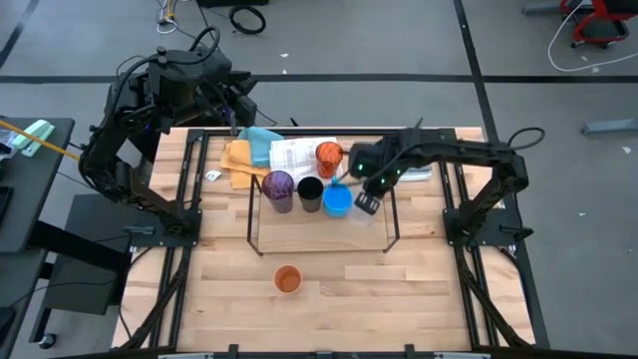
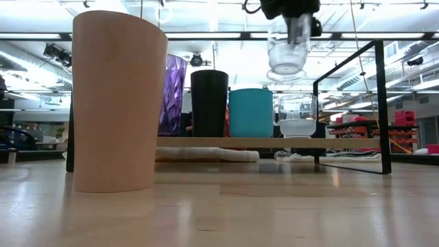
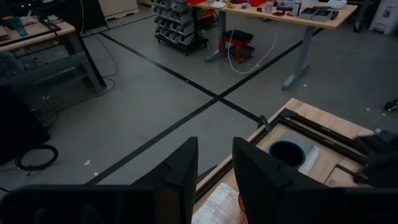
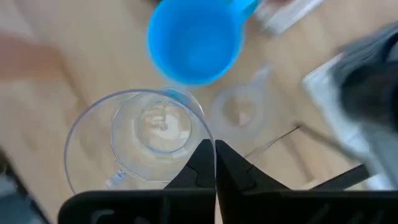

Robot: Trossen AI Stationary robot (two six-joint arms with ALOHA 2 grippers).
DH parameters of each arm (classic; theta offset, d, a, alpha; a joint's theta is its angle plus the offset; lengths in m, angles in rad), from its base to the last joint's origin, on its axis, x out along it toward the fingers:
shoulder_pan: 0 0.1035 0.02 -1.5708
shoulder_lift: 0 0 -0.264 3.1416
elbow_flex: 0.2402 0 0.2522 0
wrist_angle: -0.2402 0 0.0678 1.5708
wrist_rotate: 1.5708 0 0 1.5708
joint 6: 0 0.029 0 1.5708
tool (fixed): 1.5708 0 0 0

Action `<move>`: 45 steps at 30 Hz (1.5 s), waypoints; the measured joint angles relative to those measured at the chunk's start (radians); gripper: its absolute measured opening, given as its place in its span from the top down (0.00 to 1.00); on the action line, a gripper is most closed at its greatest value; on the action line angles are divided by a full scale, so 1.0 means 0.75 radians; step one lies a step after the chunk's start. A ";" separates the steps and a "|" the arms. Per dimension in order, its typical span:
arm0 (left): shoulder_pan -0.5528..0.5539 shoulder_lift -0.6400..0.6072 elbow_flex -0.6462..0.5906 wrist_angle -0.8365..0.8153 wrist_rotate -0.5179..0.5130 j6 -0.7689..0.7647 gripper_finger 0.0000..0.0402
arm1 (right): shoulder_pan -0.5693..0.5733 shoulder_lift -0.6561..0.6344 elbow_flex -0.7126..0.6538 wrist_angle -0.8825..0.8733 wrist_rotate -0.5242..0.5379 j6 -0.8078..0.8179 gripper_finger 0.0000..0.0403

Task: Stack small to large cups/mugs on shelf
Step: Put the transparent mug on the shelf

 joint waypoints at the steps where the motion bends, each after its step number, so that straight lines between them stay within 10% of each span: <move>1: 0.000 0.000 0.000 0.000 0.000 0.000 0.73 | 0.020 0.007 0.000 -0.009 -0.003 0.010 1.00; 45: -0.001 0.001 0.000 0.001 0.000 0.076 0.73 | 0.080 0.077 -0.244 0.068 -0.032 0.232 1.00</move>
